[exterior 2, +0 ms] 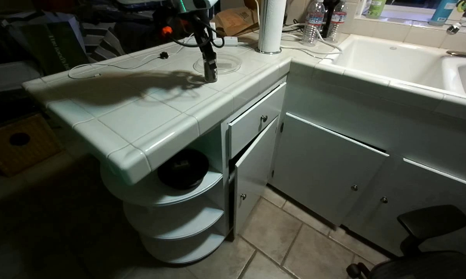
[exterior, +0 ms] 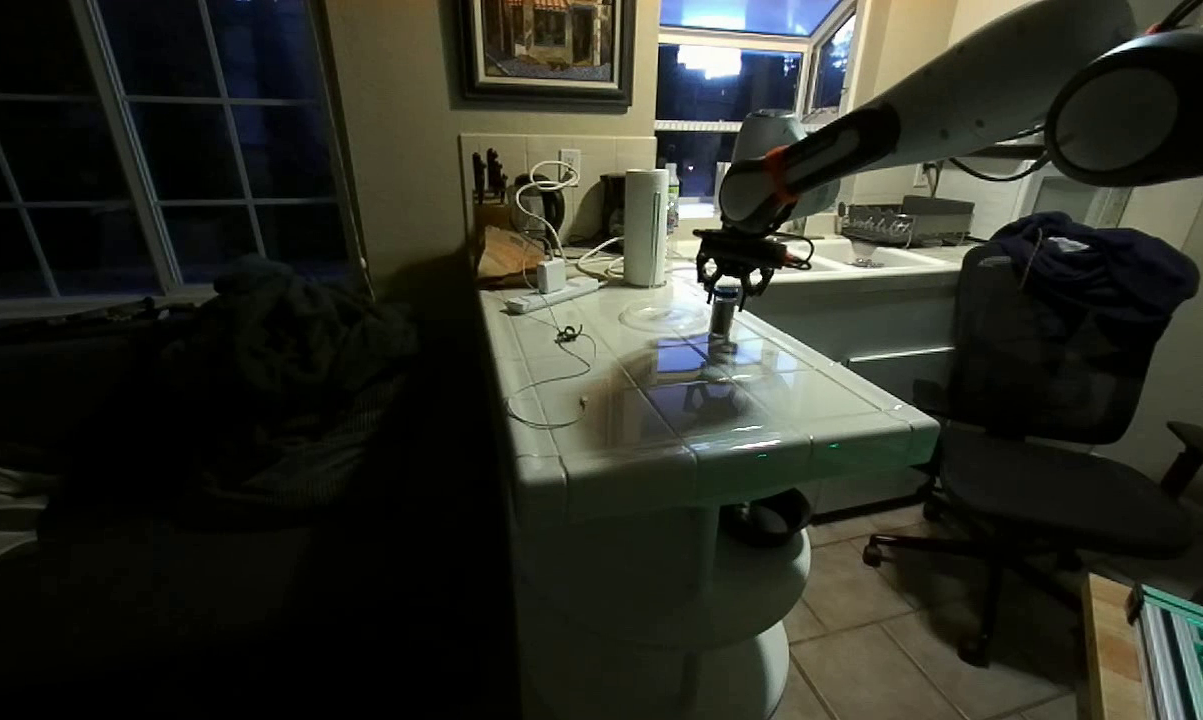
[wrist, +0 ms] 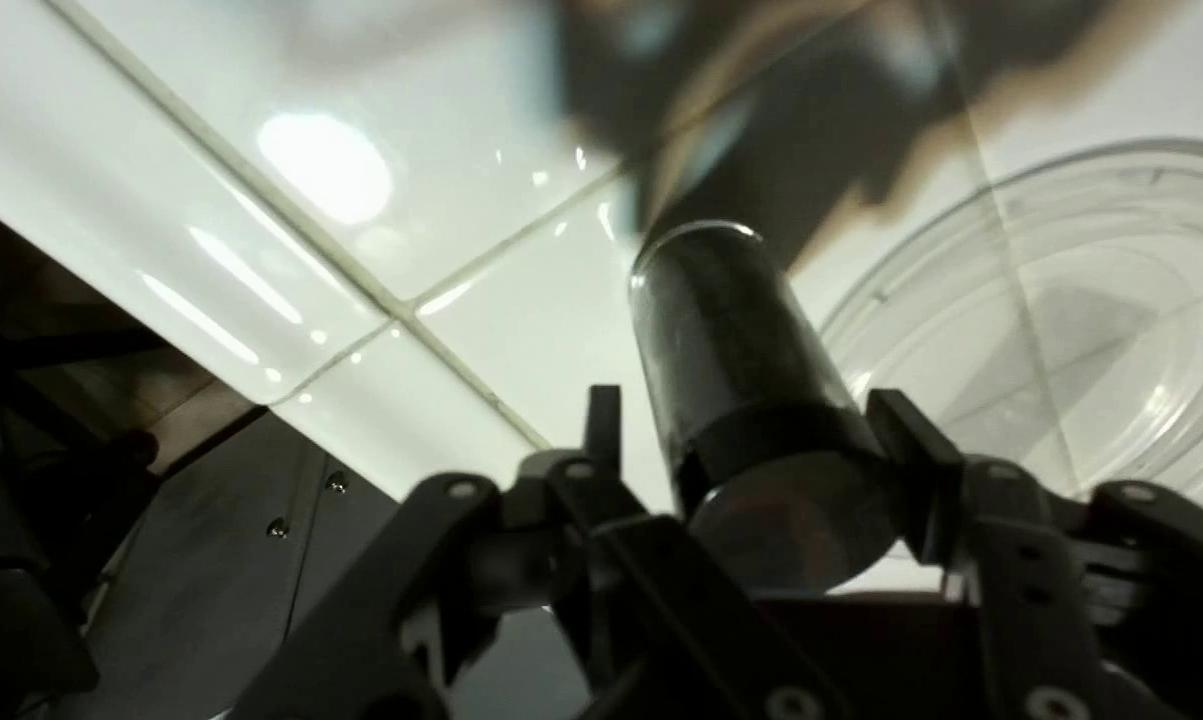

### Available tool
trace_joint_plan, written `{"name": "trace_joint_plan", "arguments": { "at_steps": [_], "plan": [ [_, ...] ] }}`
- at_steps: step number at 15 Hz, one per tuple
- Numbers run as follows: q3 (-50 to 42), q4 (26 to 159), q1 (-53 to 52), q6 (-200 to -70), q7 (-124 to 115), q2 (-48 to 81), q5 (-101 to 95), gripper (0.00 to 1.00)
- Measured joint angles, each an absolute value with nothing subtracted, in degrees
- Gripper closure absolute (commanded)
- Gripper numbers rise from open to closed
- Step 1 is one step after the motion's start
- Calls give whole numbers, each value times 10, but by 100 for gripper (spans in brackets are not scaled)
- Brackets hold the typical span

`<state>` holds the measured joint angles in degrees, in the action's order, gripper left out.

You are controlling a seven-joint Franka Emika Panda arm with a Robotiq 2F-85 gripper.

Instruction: Move the jar to the right.

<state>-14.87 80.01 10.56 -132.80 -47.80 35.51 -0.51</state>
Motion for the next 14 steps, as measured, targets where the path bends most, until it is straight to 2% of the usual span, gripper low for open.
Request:
{"name": "trace_joint_plan", "arguments": {
  "at_steps": [1,6,14],
  "plan": [
    [-149,797,105,-1323,-478,356,-5,0],
    [-138,793,99,-1300,-447,346,-5,0],
    [-118,820,69,-1108,-337,237,-23,0]
  ]
}}
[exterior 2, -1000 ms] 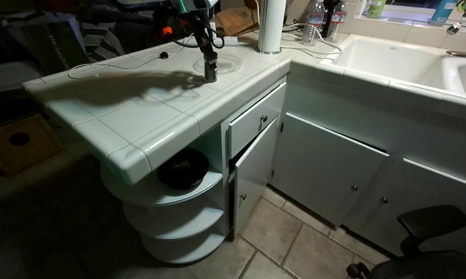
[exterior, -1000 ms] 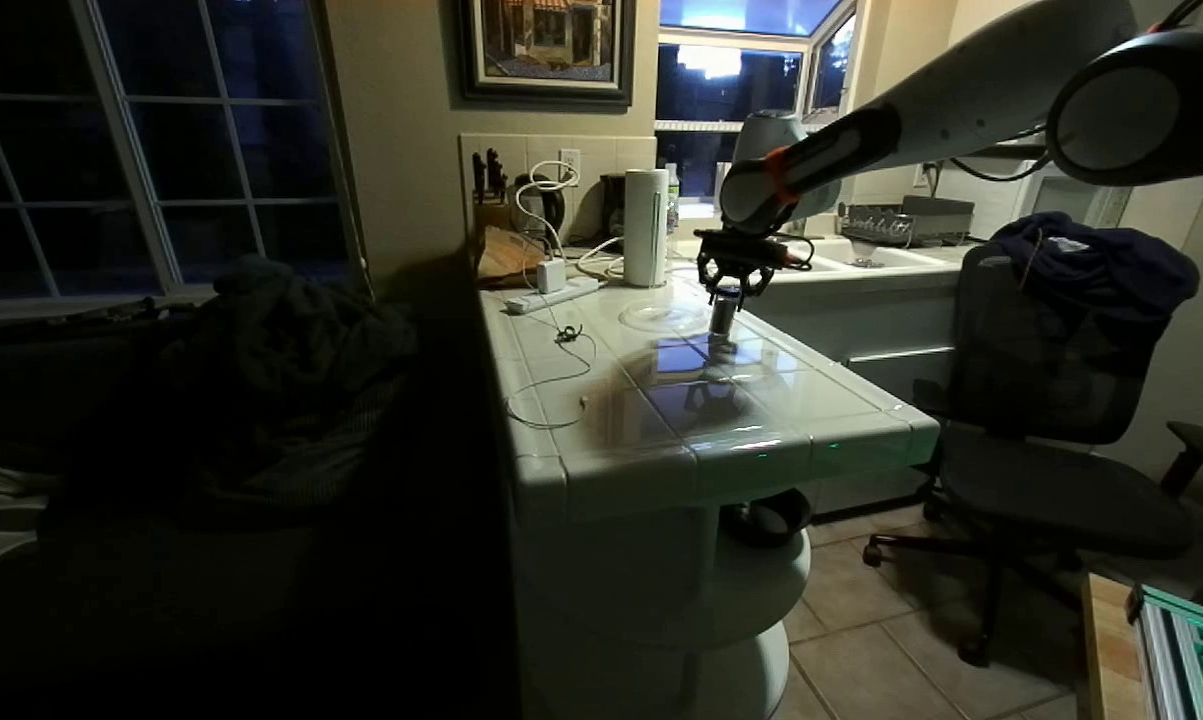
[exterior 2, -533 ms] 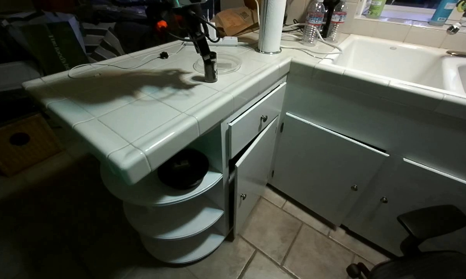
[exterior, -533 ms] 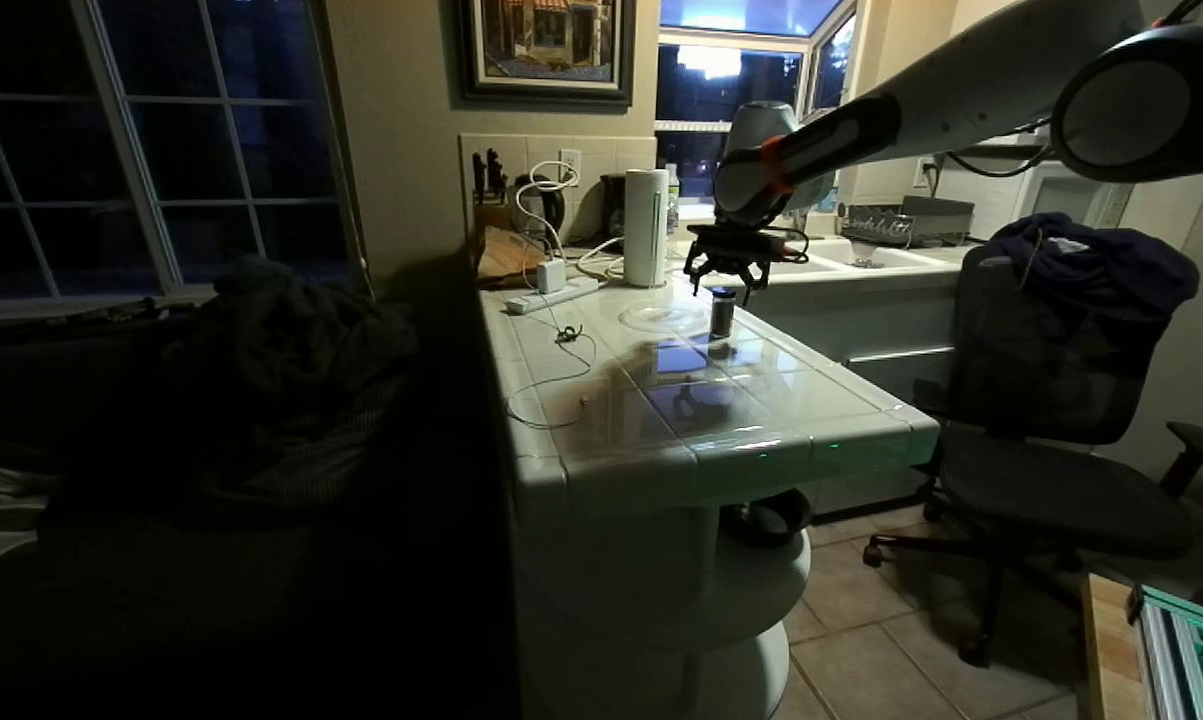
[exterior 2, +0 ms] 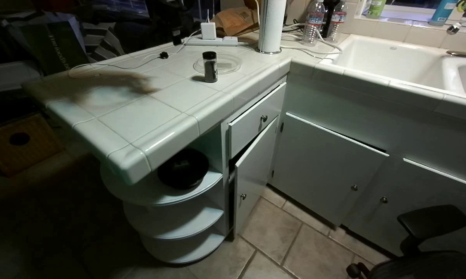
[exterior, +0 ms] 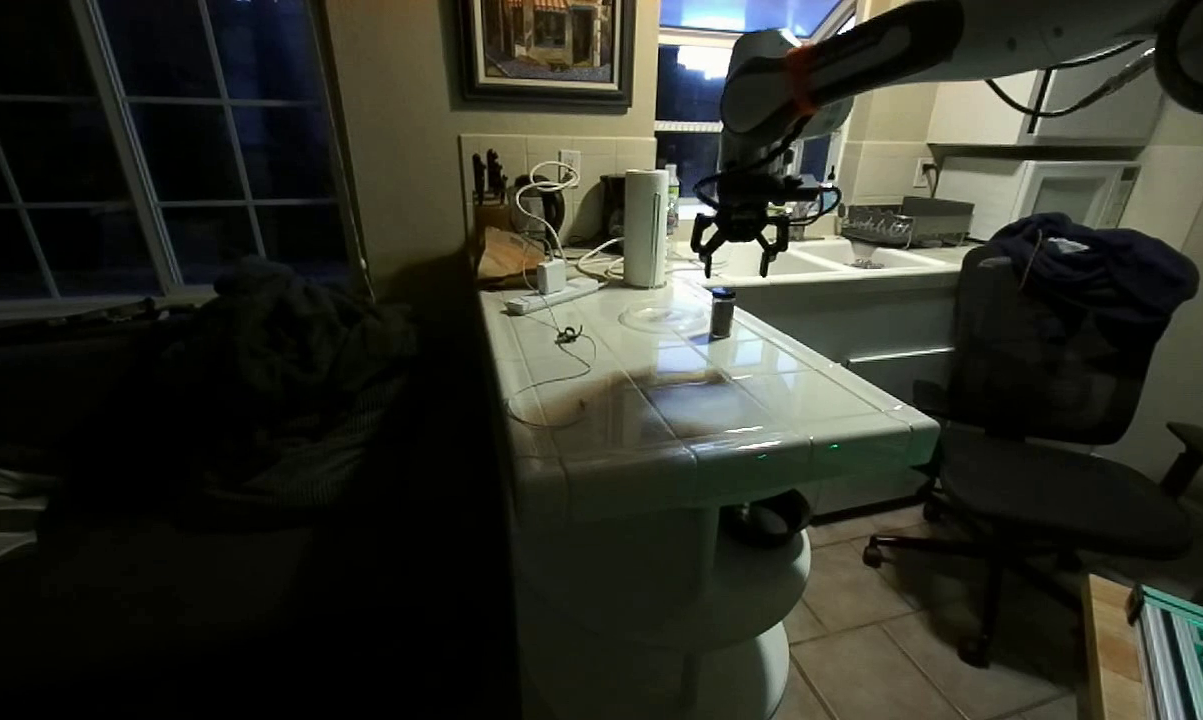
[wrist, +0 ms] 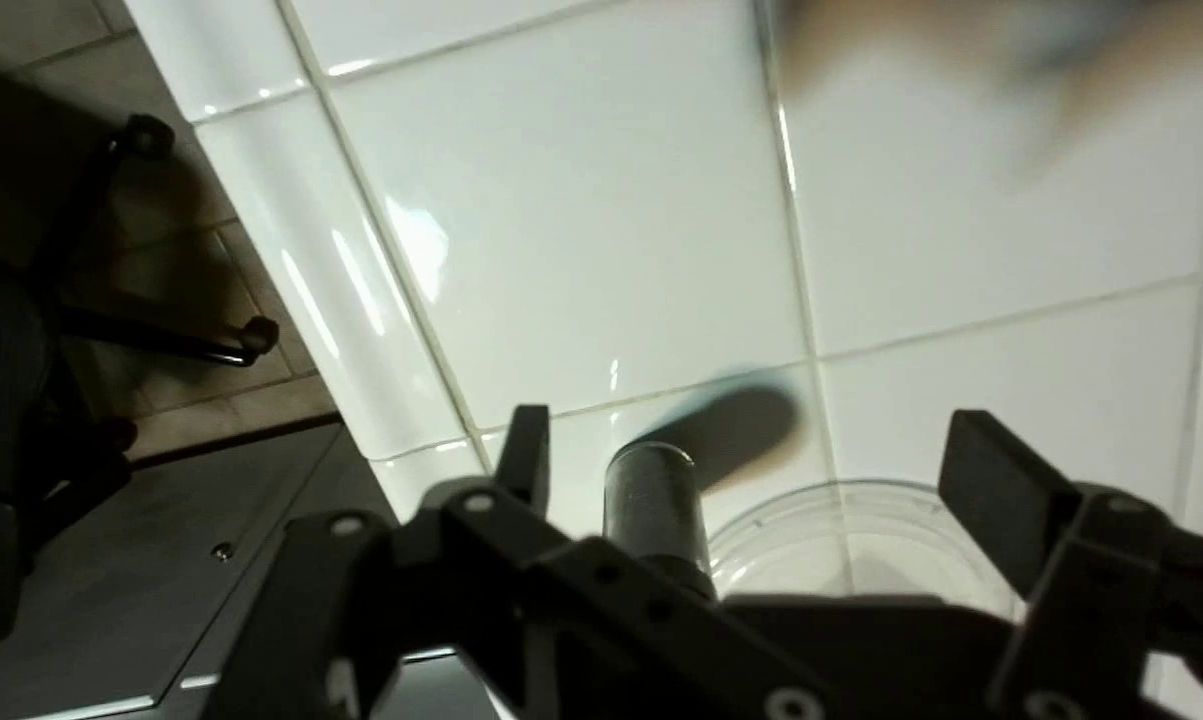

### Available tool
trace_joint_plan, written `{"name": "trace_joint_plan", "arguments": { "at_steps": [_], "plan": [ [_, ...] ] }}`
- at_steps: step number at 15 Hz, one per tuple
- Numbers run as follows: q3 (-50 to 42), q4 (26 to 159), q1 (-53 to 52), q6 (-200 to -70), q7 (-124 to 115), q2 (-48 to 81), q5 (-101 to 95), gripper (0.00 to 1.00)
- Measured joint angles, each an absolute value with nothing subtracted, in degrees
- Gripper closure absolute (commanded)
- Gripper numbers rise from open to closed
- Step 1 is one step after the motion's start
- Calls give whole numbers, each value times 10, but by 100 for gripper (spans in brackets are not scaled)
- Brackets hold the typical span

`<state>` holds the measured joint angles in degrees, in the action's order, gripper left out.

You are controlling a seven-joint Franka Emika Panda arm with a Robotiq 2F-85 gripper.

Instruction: Move the jar to the right.

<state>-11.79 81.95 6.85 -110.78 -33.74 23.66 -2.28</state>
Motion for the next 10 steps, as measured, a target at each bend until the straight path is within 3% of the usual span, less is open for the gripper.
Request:
{"name": "trace_joint_plan", "arguments": {
  "at_steps": [10],
  "plan": [
    [-90,963,25,-1063,-300,44,-83,0]
  ]
}}
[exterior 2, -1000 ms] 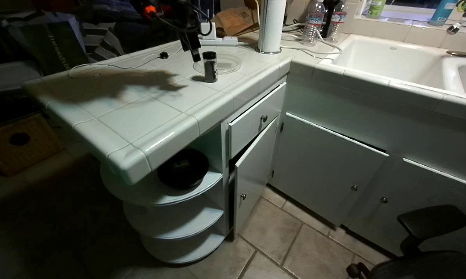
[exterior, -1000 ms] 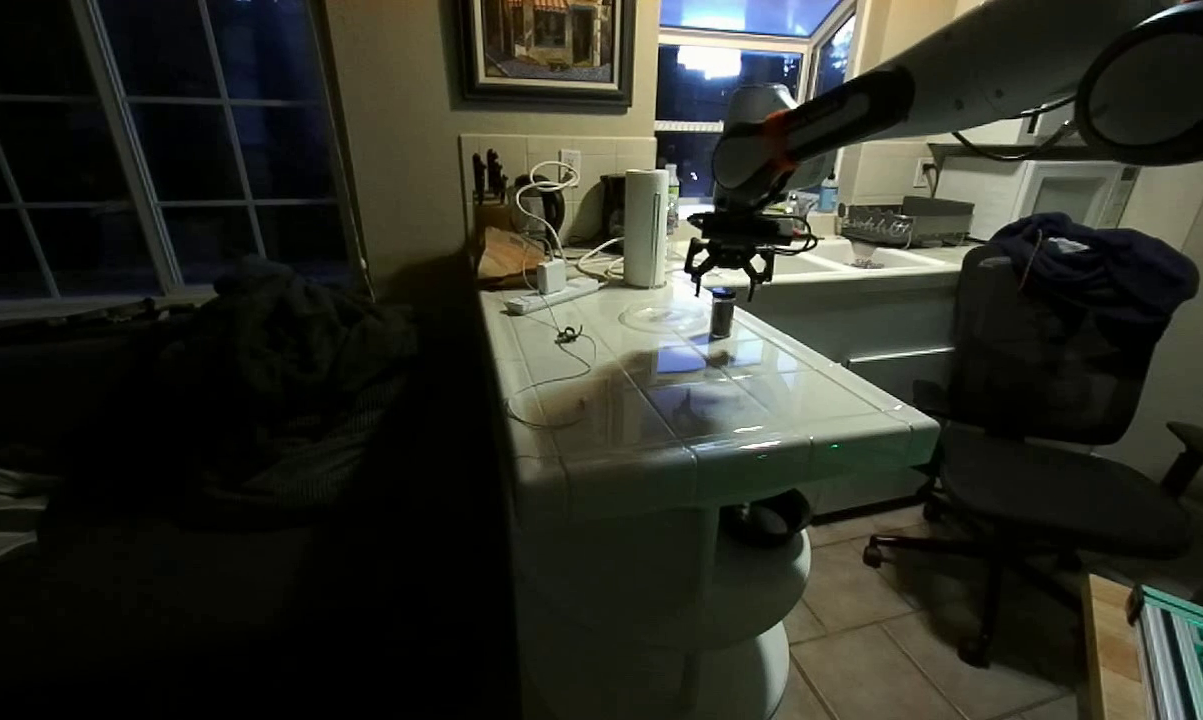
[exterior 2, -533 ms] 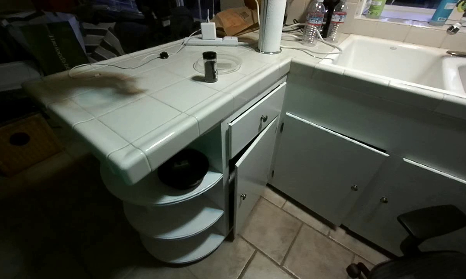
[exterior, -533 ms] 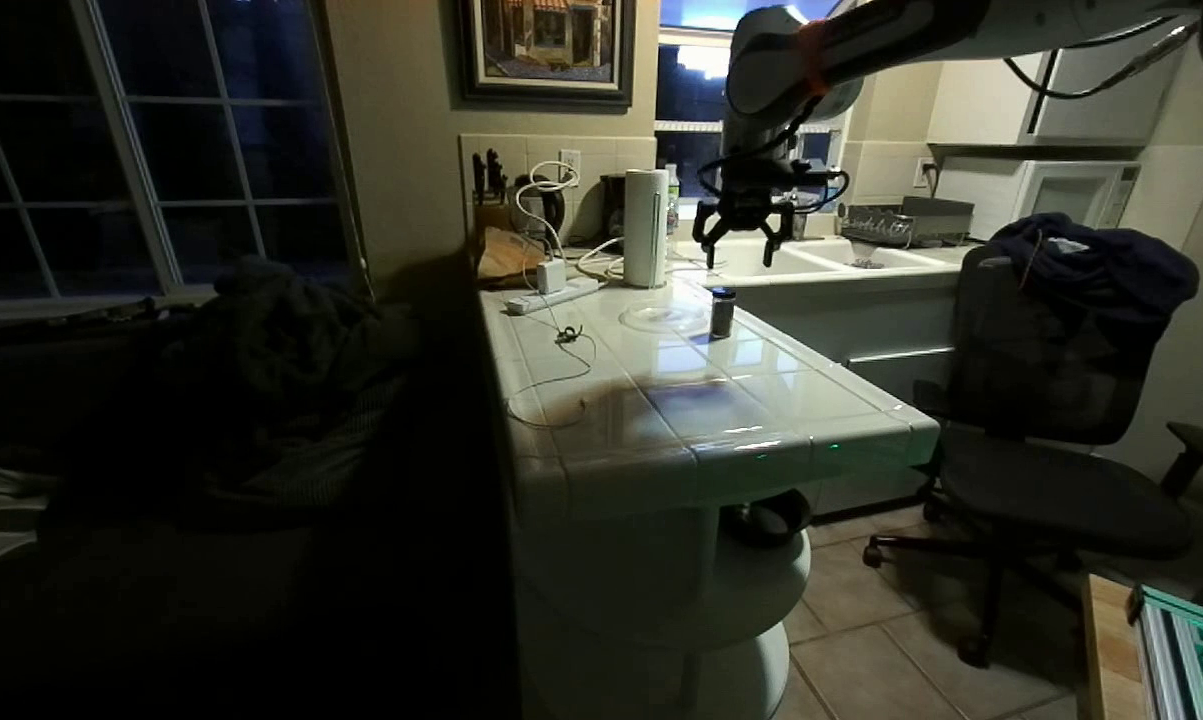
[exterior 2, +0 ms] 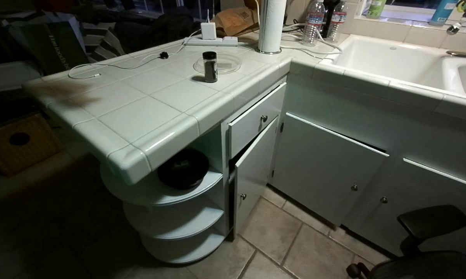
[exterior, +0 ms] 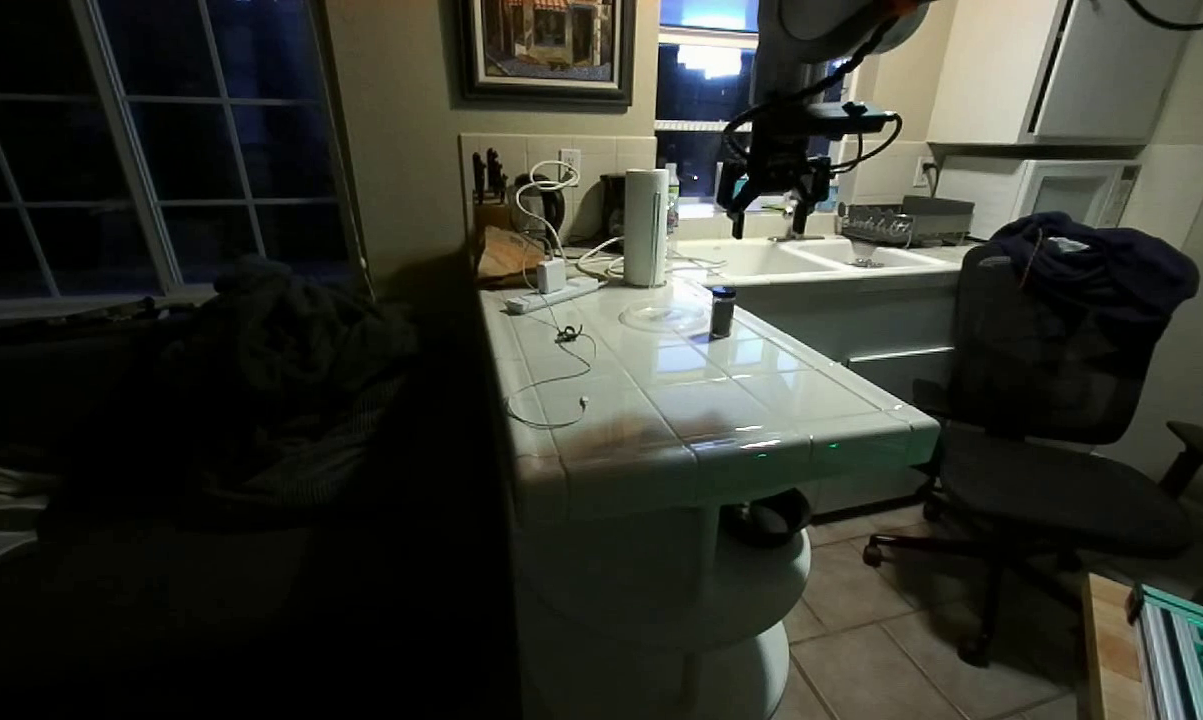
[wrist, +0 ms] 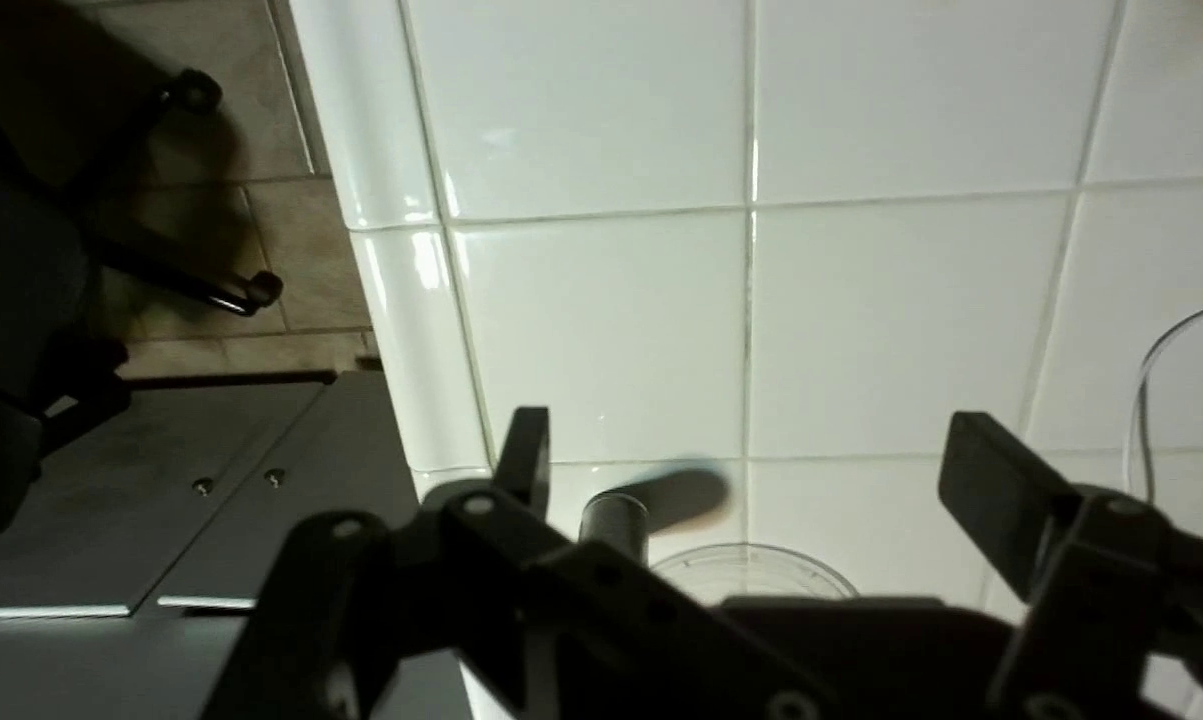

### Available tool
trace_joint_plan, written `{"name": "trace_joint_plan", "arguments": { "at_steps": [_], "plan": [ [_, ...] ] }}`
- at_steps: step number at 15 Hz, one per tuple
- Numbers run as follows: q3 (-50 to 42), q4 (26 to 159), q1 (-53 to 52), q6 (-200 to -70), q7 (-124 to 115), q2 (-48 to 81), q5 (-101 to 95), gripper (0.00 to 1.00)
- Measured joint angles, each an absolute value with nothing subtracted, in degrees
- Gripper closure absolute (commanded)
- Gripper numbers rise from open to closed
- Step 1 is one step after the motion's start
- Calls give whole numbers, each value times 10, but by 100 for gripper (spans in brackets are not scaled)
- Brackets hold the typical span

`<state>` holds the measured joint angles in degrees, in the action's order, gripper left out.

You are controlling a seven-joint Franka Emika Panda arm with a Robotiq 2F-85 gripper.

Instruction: Move the jar to the right.

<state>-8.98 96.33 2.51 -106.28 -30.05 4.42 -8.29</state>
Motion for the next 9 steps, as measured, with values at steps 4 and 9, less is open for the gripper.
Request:
{"name": "trace_joint_plan", "arguments": {
  "at_steps": [4,9],
  "plan": [
    [-81,1021,28,-1073,-225,-20,-74,0],
    [-79,1040,30,-1073,-209,-37,-72,0]
  ]
}}
